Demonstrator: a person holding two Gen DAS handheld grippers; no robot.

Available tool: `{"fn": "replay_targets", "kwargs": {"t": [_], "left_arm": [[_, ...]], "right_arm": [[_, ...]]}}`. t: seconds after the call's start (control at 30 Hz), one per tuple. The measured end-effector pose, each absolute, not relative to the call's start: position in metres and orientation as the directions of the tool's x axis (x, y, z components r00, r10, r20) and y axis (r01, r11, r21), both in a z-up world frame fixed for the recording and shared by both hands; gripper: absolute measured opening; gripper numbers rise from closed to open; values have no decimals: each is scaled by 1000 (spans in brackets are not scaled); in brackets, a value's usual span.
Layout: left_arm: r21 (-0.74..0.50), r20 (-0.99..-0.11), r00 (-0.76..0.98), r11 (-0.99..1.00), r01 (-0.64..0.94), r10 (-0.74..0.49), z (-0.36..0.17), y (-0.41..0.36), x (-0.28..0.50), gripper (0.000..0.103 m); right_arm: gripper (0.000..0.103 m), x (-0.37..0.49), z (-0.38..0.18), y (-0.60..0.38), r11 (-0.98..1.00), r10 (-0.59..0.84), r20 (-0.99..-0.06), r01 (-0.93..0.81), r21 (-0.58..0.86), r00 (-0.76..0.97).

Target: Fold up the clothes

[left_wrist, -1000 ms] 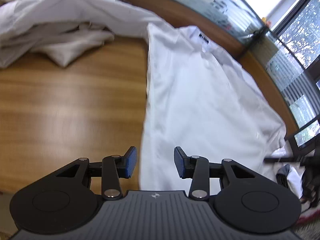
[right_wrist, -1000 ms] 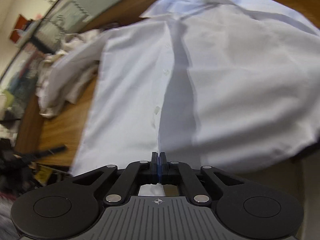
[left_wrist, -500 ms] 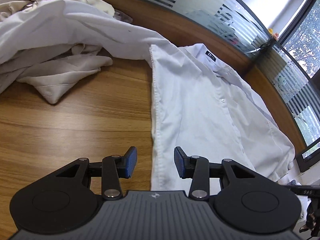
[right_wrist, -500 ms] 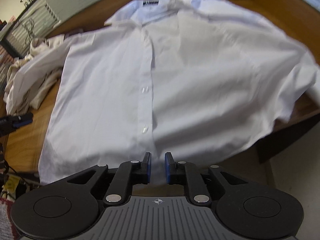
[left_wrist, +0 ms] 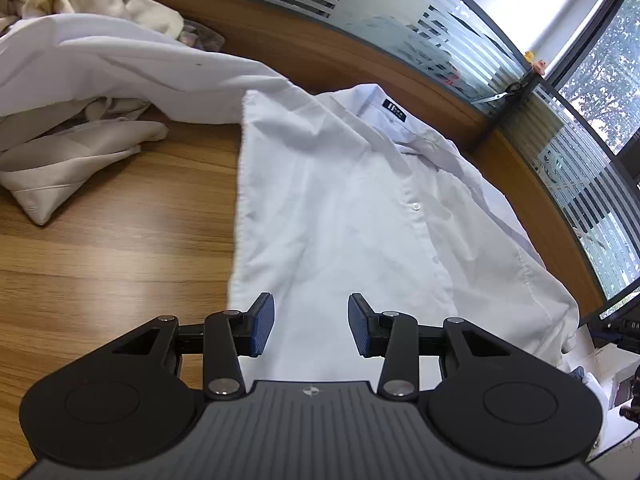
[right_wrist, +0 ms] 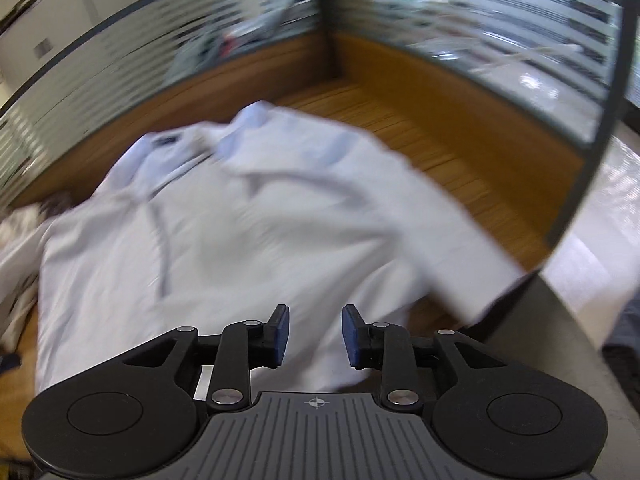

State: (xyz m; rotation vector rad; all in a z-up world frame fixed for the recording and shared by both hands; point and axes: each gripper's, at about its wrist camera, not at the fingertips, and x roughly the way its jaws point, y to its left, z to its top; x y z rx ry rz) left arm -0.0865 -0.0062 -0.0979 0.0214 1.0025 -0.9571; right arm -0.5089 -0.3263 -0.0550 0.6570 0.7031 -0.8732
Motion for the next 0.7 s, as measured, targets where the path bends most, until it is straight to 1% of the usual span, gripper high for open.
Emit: {"fn": "replay_targets", "kwargs": {"t": [0.13,0.23,0.37,0.43,0.5,0.57,0.63,0.67,0.7], "left_arm": [[-391,-721,193,621,679,-665,-91,-25,-99,46],[-389,-719,207,632,671,-663,-84,-41,-109,47],[-375,-717,241,654,657,-654,-76,-63,-125,57],[-370,-713,257,661,653,-652,-72,-72,-133,60],[-369,-708,269,667,647,-653,-68,-81,-139,66],[-374,-701,277,669,642,-657,-64,-88,-145,68],[-379,-693,283,669,640,-663,-59,-95,-149,69],[-380,-685,290,667,640,-668,-57,-97,-151,69],[-381,-677,297,665,642,-674,-54,-100,-153,69]], "right_arm": [[31,-528,-53,-367,442,-474,-753,863,243,455],[31,-527,-60,-399,475,-439,-757,840,261,484],[31,-510,-84,-436,533,-372,-779,803,265,504],[31,-499,-99,-452,559,-331,-794,783,271,511],[31,-489,-113,-462,590,-296,-808,763,265,510],[31,-480,-124,-470,612,-271,-820,748,257,504],[26,-475,-135,-478,621,-246,-832,740,260,498],[13,-474,-138,-481,625,-236,-835,735,262,498],[4,-474,-139,-482,633,-229,-834,728,265,503]]}}
